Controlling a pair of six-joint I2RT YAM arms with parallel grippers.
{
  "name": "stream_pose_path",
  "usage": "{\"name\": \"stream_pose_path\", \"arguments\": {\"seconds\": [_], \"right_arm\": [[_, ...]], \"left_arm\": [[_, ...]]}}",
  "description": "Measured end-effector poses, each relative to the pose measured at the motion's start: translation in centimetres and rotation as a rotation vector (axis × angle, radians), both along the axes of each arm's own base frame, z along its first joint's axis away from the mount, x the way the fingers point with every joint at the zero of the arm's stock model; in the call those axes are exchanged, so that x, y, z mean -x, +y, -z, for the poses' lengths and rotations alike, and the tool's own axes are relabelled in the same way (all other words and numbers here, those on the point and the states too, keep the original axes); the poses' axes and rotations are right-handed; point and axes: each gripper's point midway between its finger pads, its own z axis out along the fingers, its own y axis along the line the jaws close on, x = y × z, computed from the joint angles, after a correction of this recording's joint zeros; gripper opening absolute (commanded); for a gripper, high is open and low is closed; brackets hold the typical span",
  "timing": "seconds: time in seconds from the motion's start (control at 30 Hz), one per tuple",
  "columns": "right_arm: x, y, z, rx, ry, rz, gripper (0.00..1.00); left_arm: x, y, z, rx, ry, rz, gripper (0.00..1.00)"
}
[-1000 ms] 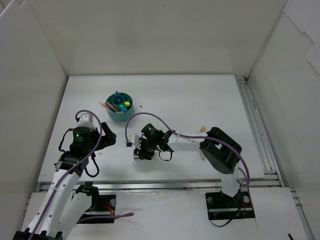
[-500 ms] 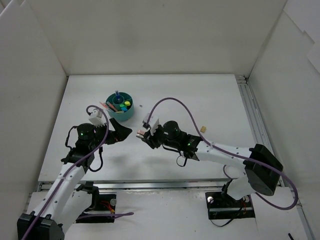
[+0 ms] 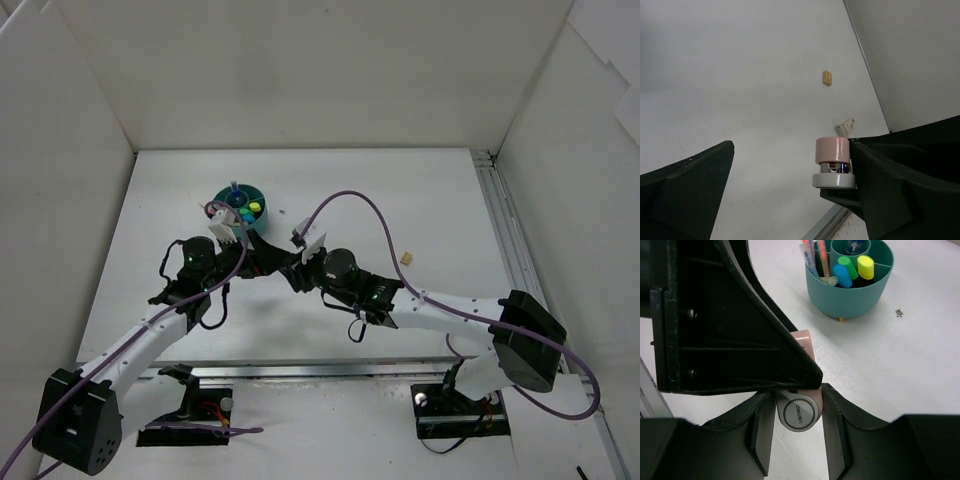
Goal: Sort the stationery into containers
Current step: Pick up the stationery from the center of the board, then place the stationery in the storage box.
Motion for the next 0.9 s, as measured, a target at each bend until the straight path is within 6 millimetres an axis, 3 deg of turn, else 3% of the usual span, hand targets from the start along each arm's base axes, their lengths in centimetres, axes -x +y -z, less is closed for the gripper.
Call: {"name": "stream_pose_path", "arguments": {"seconds": [0.07, 0.1, 0.27, 0.3, 0.37, 0.47, 0.5, 0.53, 0.57, 0.67, 0.77, 0.9], "right_arm": [[-0.3, -0.2, -0.2, -0.019, 0.008, 0.035, 0.08], [-0.4, -0.2, -0.3, -0.024, 0.011, 0.049, 0.08], [-0.9, -0.4, -0.3, -0.052, 0.031, 0.103, 0.11], [-1.0, -0.4, -0.4, -0.062, 0.031, 0.111, 0.12], [-1.2, -0.3, -0.6, -0.073, 0.034, 0.123, 0.16], [-1.4, -0.3, -0.6, -0.079, 0.034, 0.139, 0.36], [-1.5, -0.3, -0.8, -0.082, 0.031, 0.142, 0.54], [-1.6, -0.4, -0.9, -0.087, 0.029, 0.15, 0.6], [-1.7, -0.5, -1.0, -0.087, 0.021, 0.152, 0.75], [-1.7, -0.8, -1.9, -0.087, -0.005, 0.153, 0.98], [-1.7, -1.6, -3.7, -0.11, -0.022, 0.139, 0.98], [-3.2, -4.7, -5.7, -0.129, -0.028, 0.18, 0.98]], "left_arm": [[-0.2, -0.4, -0.2, 0.011, -0.003, 0.004, 0.72], [-0.3, -0.6, -0.4, 0.019, -0.012, 0.007, 0.53], [-0.2, -2.0, -2.6, 0.063, -0.081, 0.054, 0.13], [-0.3, -2.0, -2.8, 0.065, -0.09, 0.054, 0.0], [-0.5, -2.1, -3.0, 0.066, -0.094, 0.054, 0.0], [-0.7, -2.1, -3.1, 0.059, -0.098, 0.054, 0.0], [-0.8, -2.1, -3.3, 0.053, -0.098, 0.051, 0.0], [-1.0, -2.0, -3.4, 0.042, -0.1, 0.047, 0.0], [-1.3, -1.9, -3.8, 0.028, -0.107, 0.039, 0.0], [-2.8, -0.5, -5.5, -0.015, -0.138, -0.009, 0.0], [-5.6, 2.5, -8.1, -0.049, -0.196, -0.107, 0.0], [-9.4, 7.1, -10.8, -0.119, -0.245, -0.232, 0.0]]}}
